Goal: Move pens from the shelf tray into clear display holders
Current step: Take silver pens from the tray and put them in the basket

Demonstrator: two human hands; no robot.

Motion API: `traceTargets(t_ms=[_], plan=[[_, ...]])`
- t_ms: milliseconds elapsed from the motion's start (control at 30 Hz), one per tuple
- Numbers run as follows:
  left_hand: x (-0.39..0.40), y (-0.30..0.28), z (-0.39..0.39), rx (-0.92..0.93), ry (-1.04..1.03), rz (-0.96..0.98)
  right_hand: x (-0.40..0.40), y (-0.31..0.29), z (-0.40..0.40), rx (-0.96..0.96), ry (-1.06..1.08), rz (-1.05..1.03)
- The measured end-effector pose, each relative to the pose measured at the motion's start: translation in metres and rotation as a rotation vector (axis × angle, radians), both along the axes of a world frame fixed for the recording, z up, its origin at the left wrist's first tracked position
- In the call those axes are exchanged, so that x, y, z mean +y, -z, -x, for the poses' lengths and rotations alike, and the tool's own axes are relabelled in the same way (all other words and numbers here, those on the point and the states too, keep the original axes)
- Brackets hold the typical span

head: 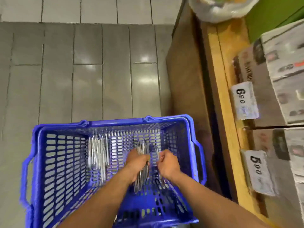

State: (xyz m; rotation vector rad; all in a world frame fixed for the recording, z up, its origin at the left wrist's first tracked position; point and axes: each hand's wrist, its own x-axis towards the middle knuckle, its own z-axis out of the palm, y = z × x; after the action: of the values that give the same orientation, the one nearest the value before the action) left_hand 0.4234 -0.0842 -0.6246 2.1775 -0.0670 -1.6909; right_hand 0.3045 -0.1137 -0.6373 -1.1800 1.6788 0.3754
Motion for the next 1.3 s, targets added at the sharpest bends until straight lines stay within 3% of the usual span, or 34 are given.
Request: traceTargets(t_ms=[133,300,400,667,967,1300], plan=[[-0.016,0.103,0.014,-0.13,0.107,-0.014,-0.018,0.09,-0.004,0.102,-0.027,0.123],[-0.03,0.156,0.029,-0.243,0.212,-0.017,-0.019,0.138,-0.006,0.232,-0.202,0.191],[-0.032,0.171,0.038,-0.28,0.313,-0.041,-0.016,0.149,-0.007,0.257,-0.205,0.18],[-0.025,0.165,0.038,-0.266,0.411,-0.001,-0.01,0.141,-0.006,0.154,-0.158,0.146],[-0.014,0.14,0.017,-0.172,0.3,0.041,-0.015,0.103,0.004,0.092,-0.135,-0.046],[0.003,0.032,-0.019,0.01,0.14,0.083,-0.024,0.012,0.021,-0.089,0.045,-0.07]])
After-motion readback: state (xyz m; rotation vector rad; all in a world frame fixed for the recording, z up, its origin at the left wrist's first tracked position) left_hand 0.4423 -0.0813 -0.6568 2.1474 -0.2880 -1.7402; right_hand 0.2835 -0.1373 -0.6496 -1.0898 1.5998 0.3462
